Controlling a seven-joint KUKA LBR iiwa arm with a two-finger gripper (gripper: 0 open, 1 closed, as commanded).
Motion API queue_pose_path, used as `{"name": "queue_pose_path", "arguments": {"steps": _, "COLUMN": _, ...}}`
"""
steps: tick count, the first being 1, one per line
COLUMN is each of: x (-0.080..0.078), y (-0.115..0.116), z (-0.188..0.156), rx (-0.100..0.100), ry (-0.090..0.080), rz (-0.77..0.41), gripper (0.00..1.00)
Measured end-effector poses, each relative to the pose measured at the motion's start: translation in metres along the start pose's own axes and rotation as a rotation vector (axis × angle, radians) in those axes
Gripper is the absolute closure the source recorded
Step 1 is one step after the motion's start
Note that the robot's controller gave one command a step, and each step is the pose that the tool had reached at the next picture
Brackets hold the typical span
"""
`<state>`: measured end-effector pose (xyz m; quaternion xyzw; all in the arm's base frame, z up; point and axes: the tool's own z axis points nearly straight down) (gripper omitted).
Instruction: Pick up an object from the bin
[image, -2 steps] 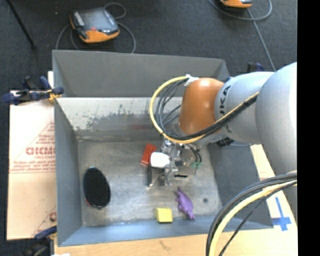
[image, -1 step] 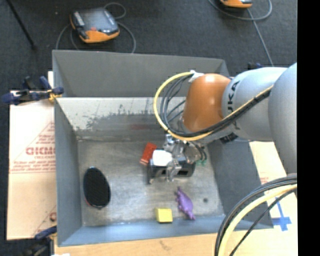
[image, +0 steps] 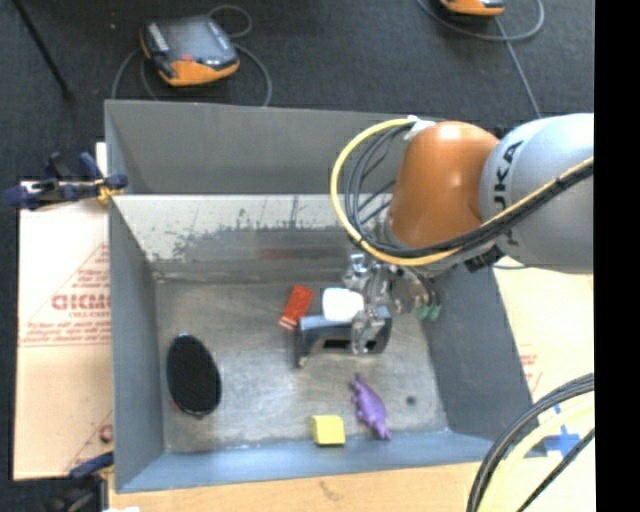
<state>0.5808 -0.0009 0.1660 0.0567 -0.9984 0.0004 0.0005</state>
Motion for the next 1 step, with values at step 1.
{"name": "queue_pose_path", "arguments": {"steps": 1, "x": -0.0041, "y": 0.0074, "z": -0.0474, "rx": 0.001, "ry": -0.005, "rz": -0.008, "gripper": 1.0}}
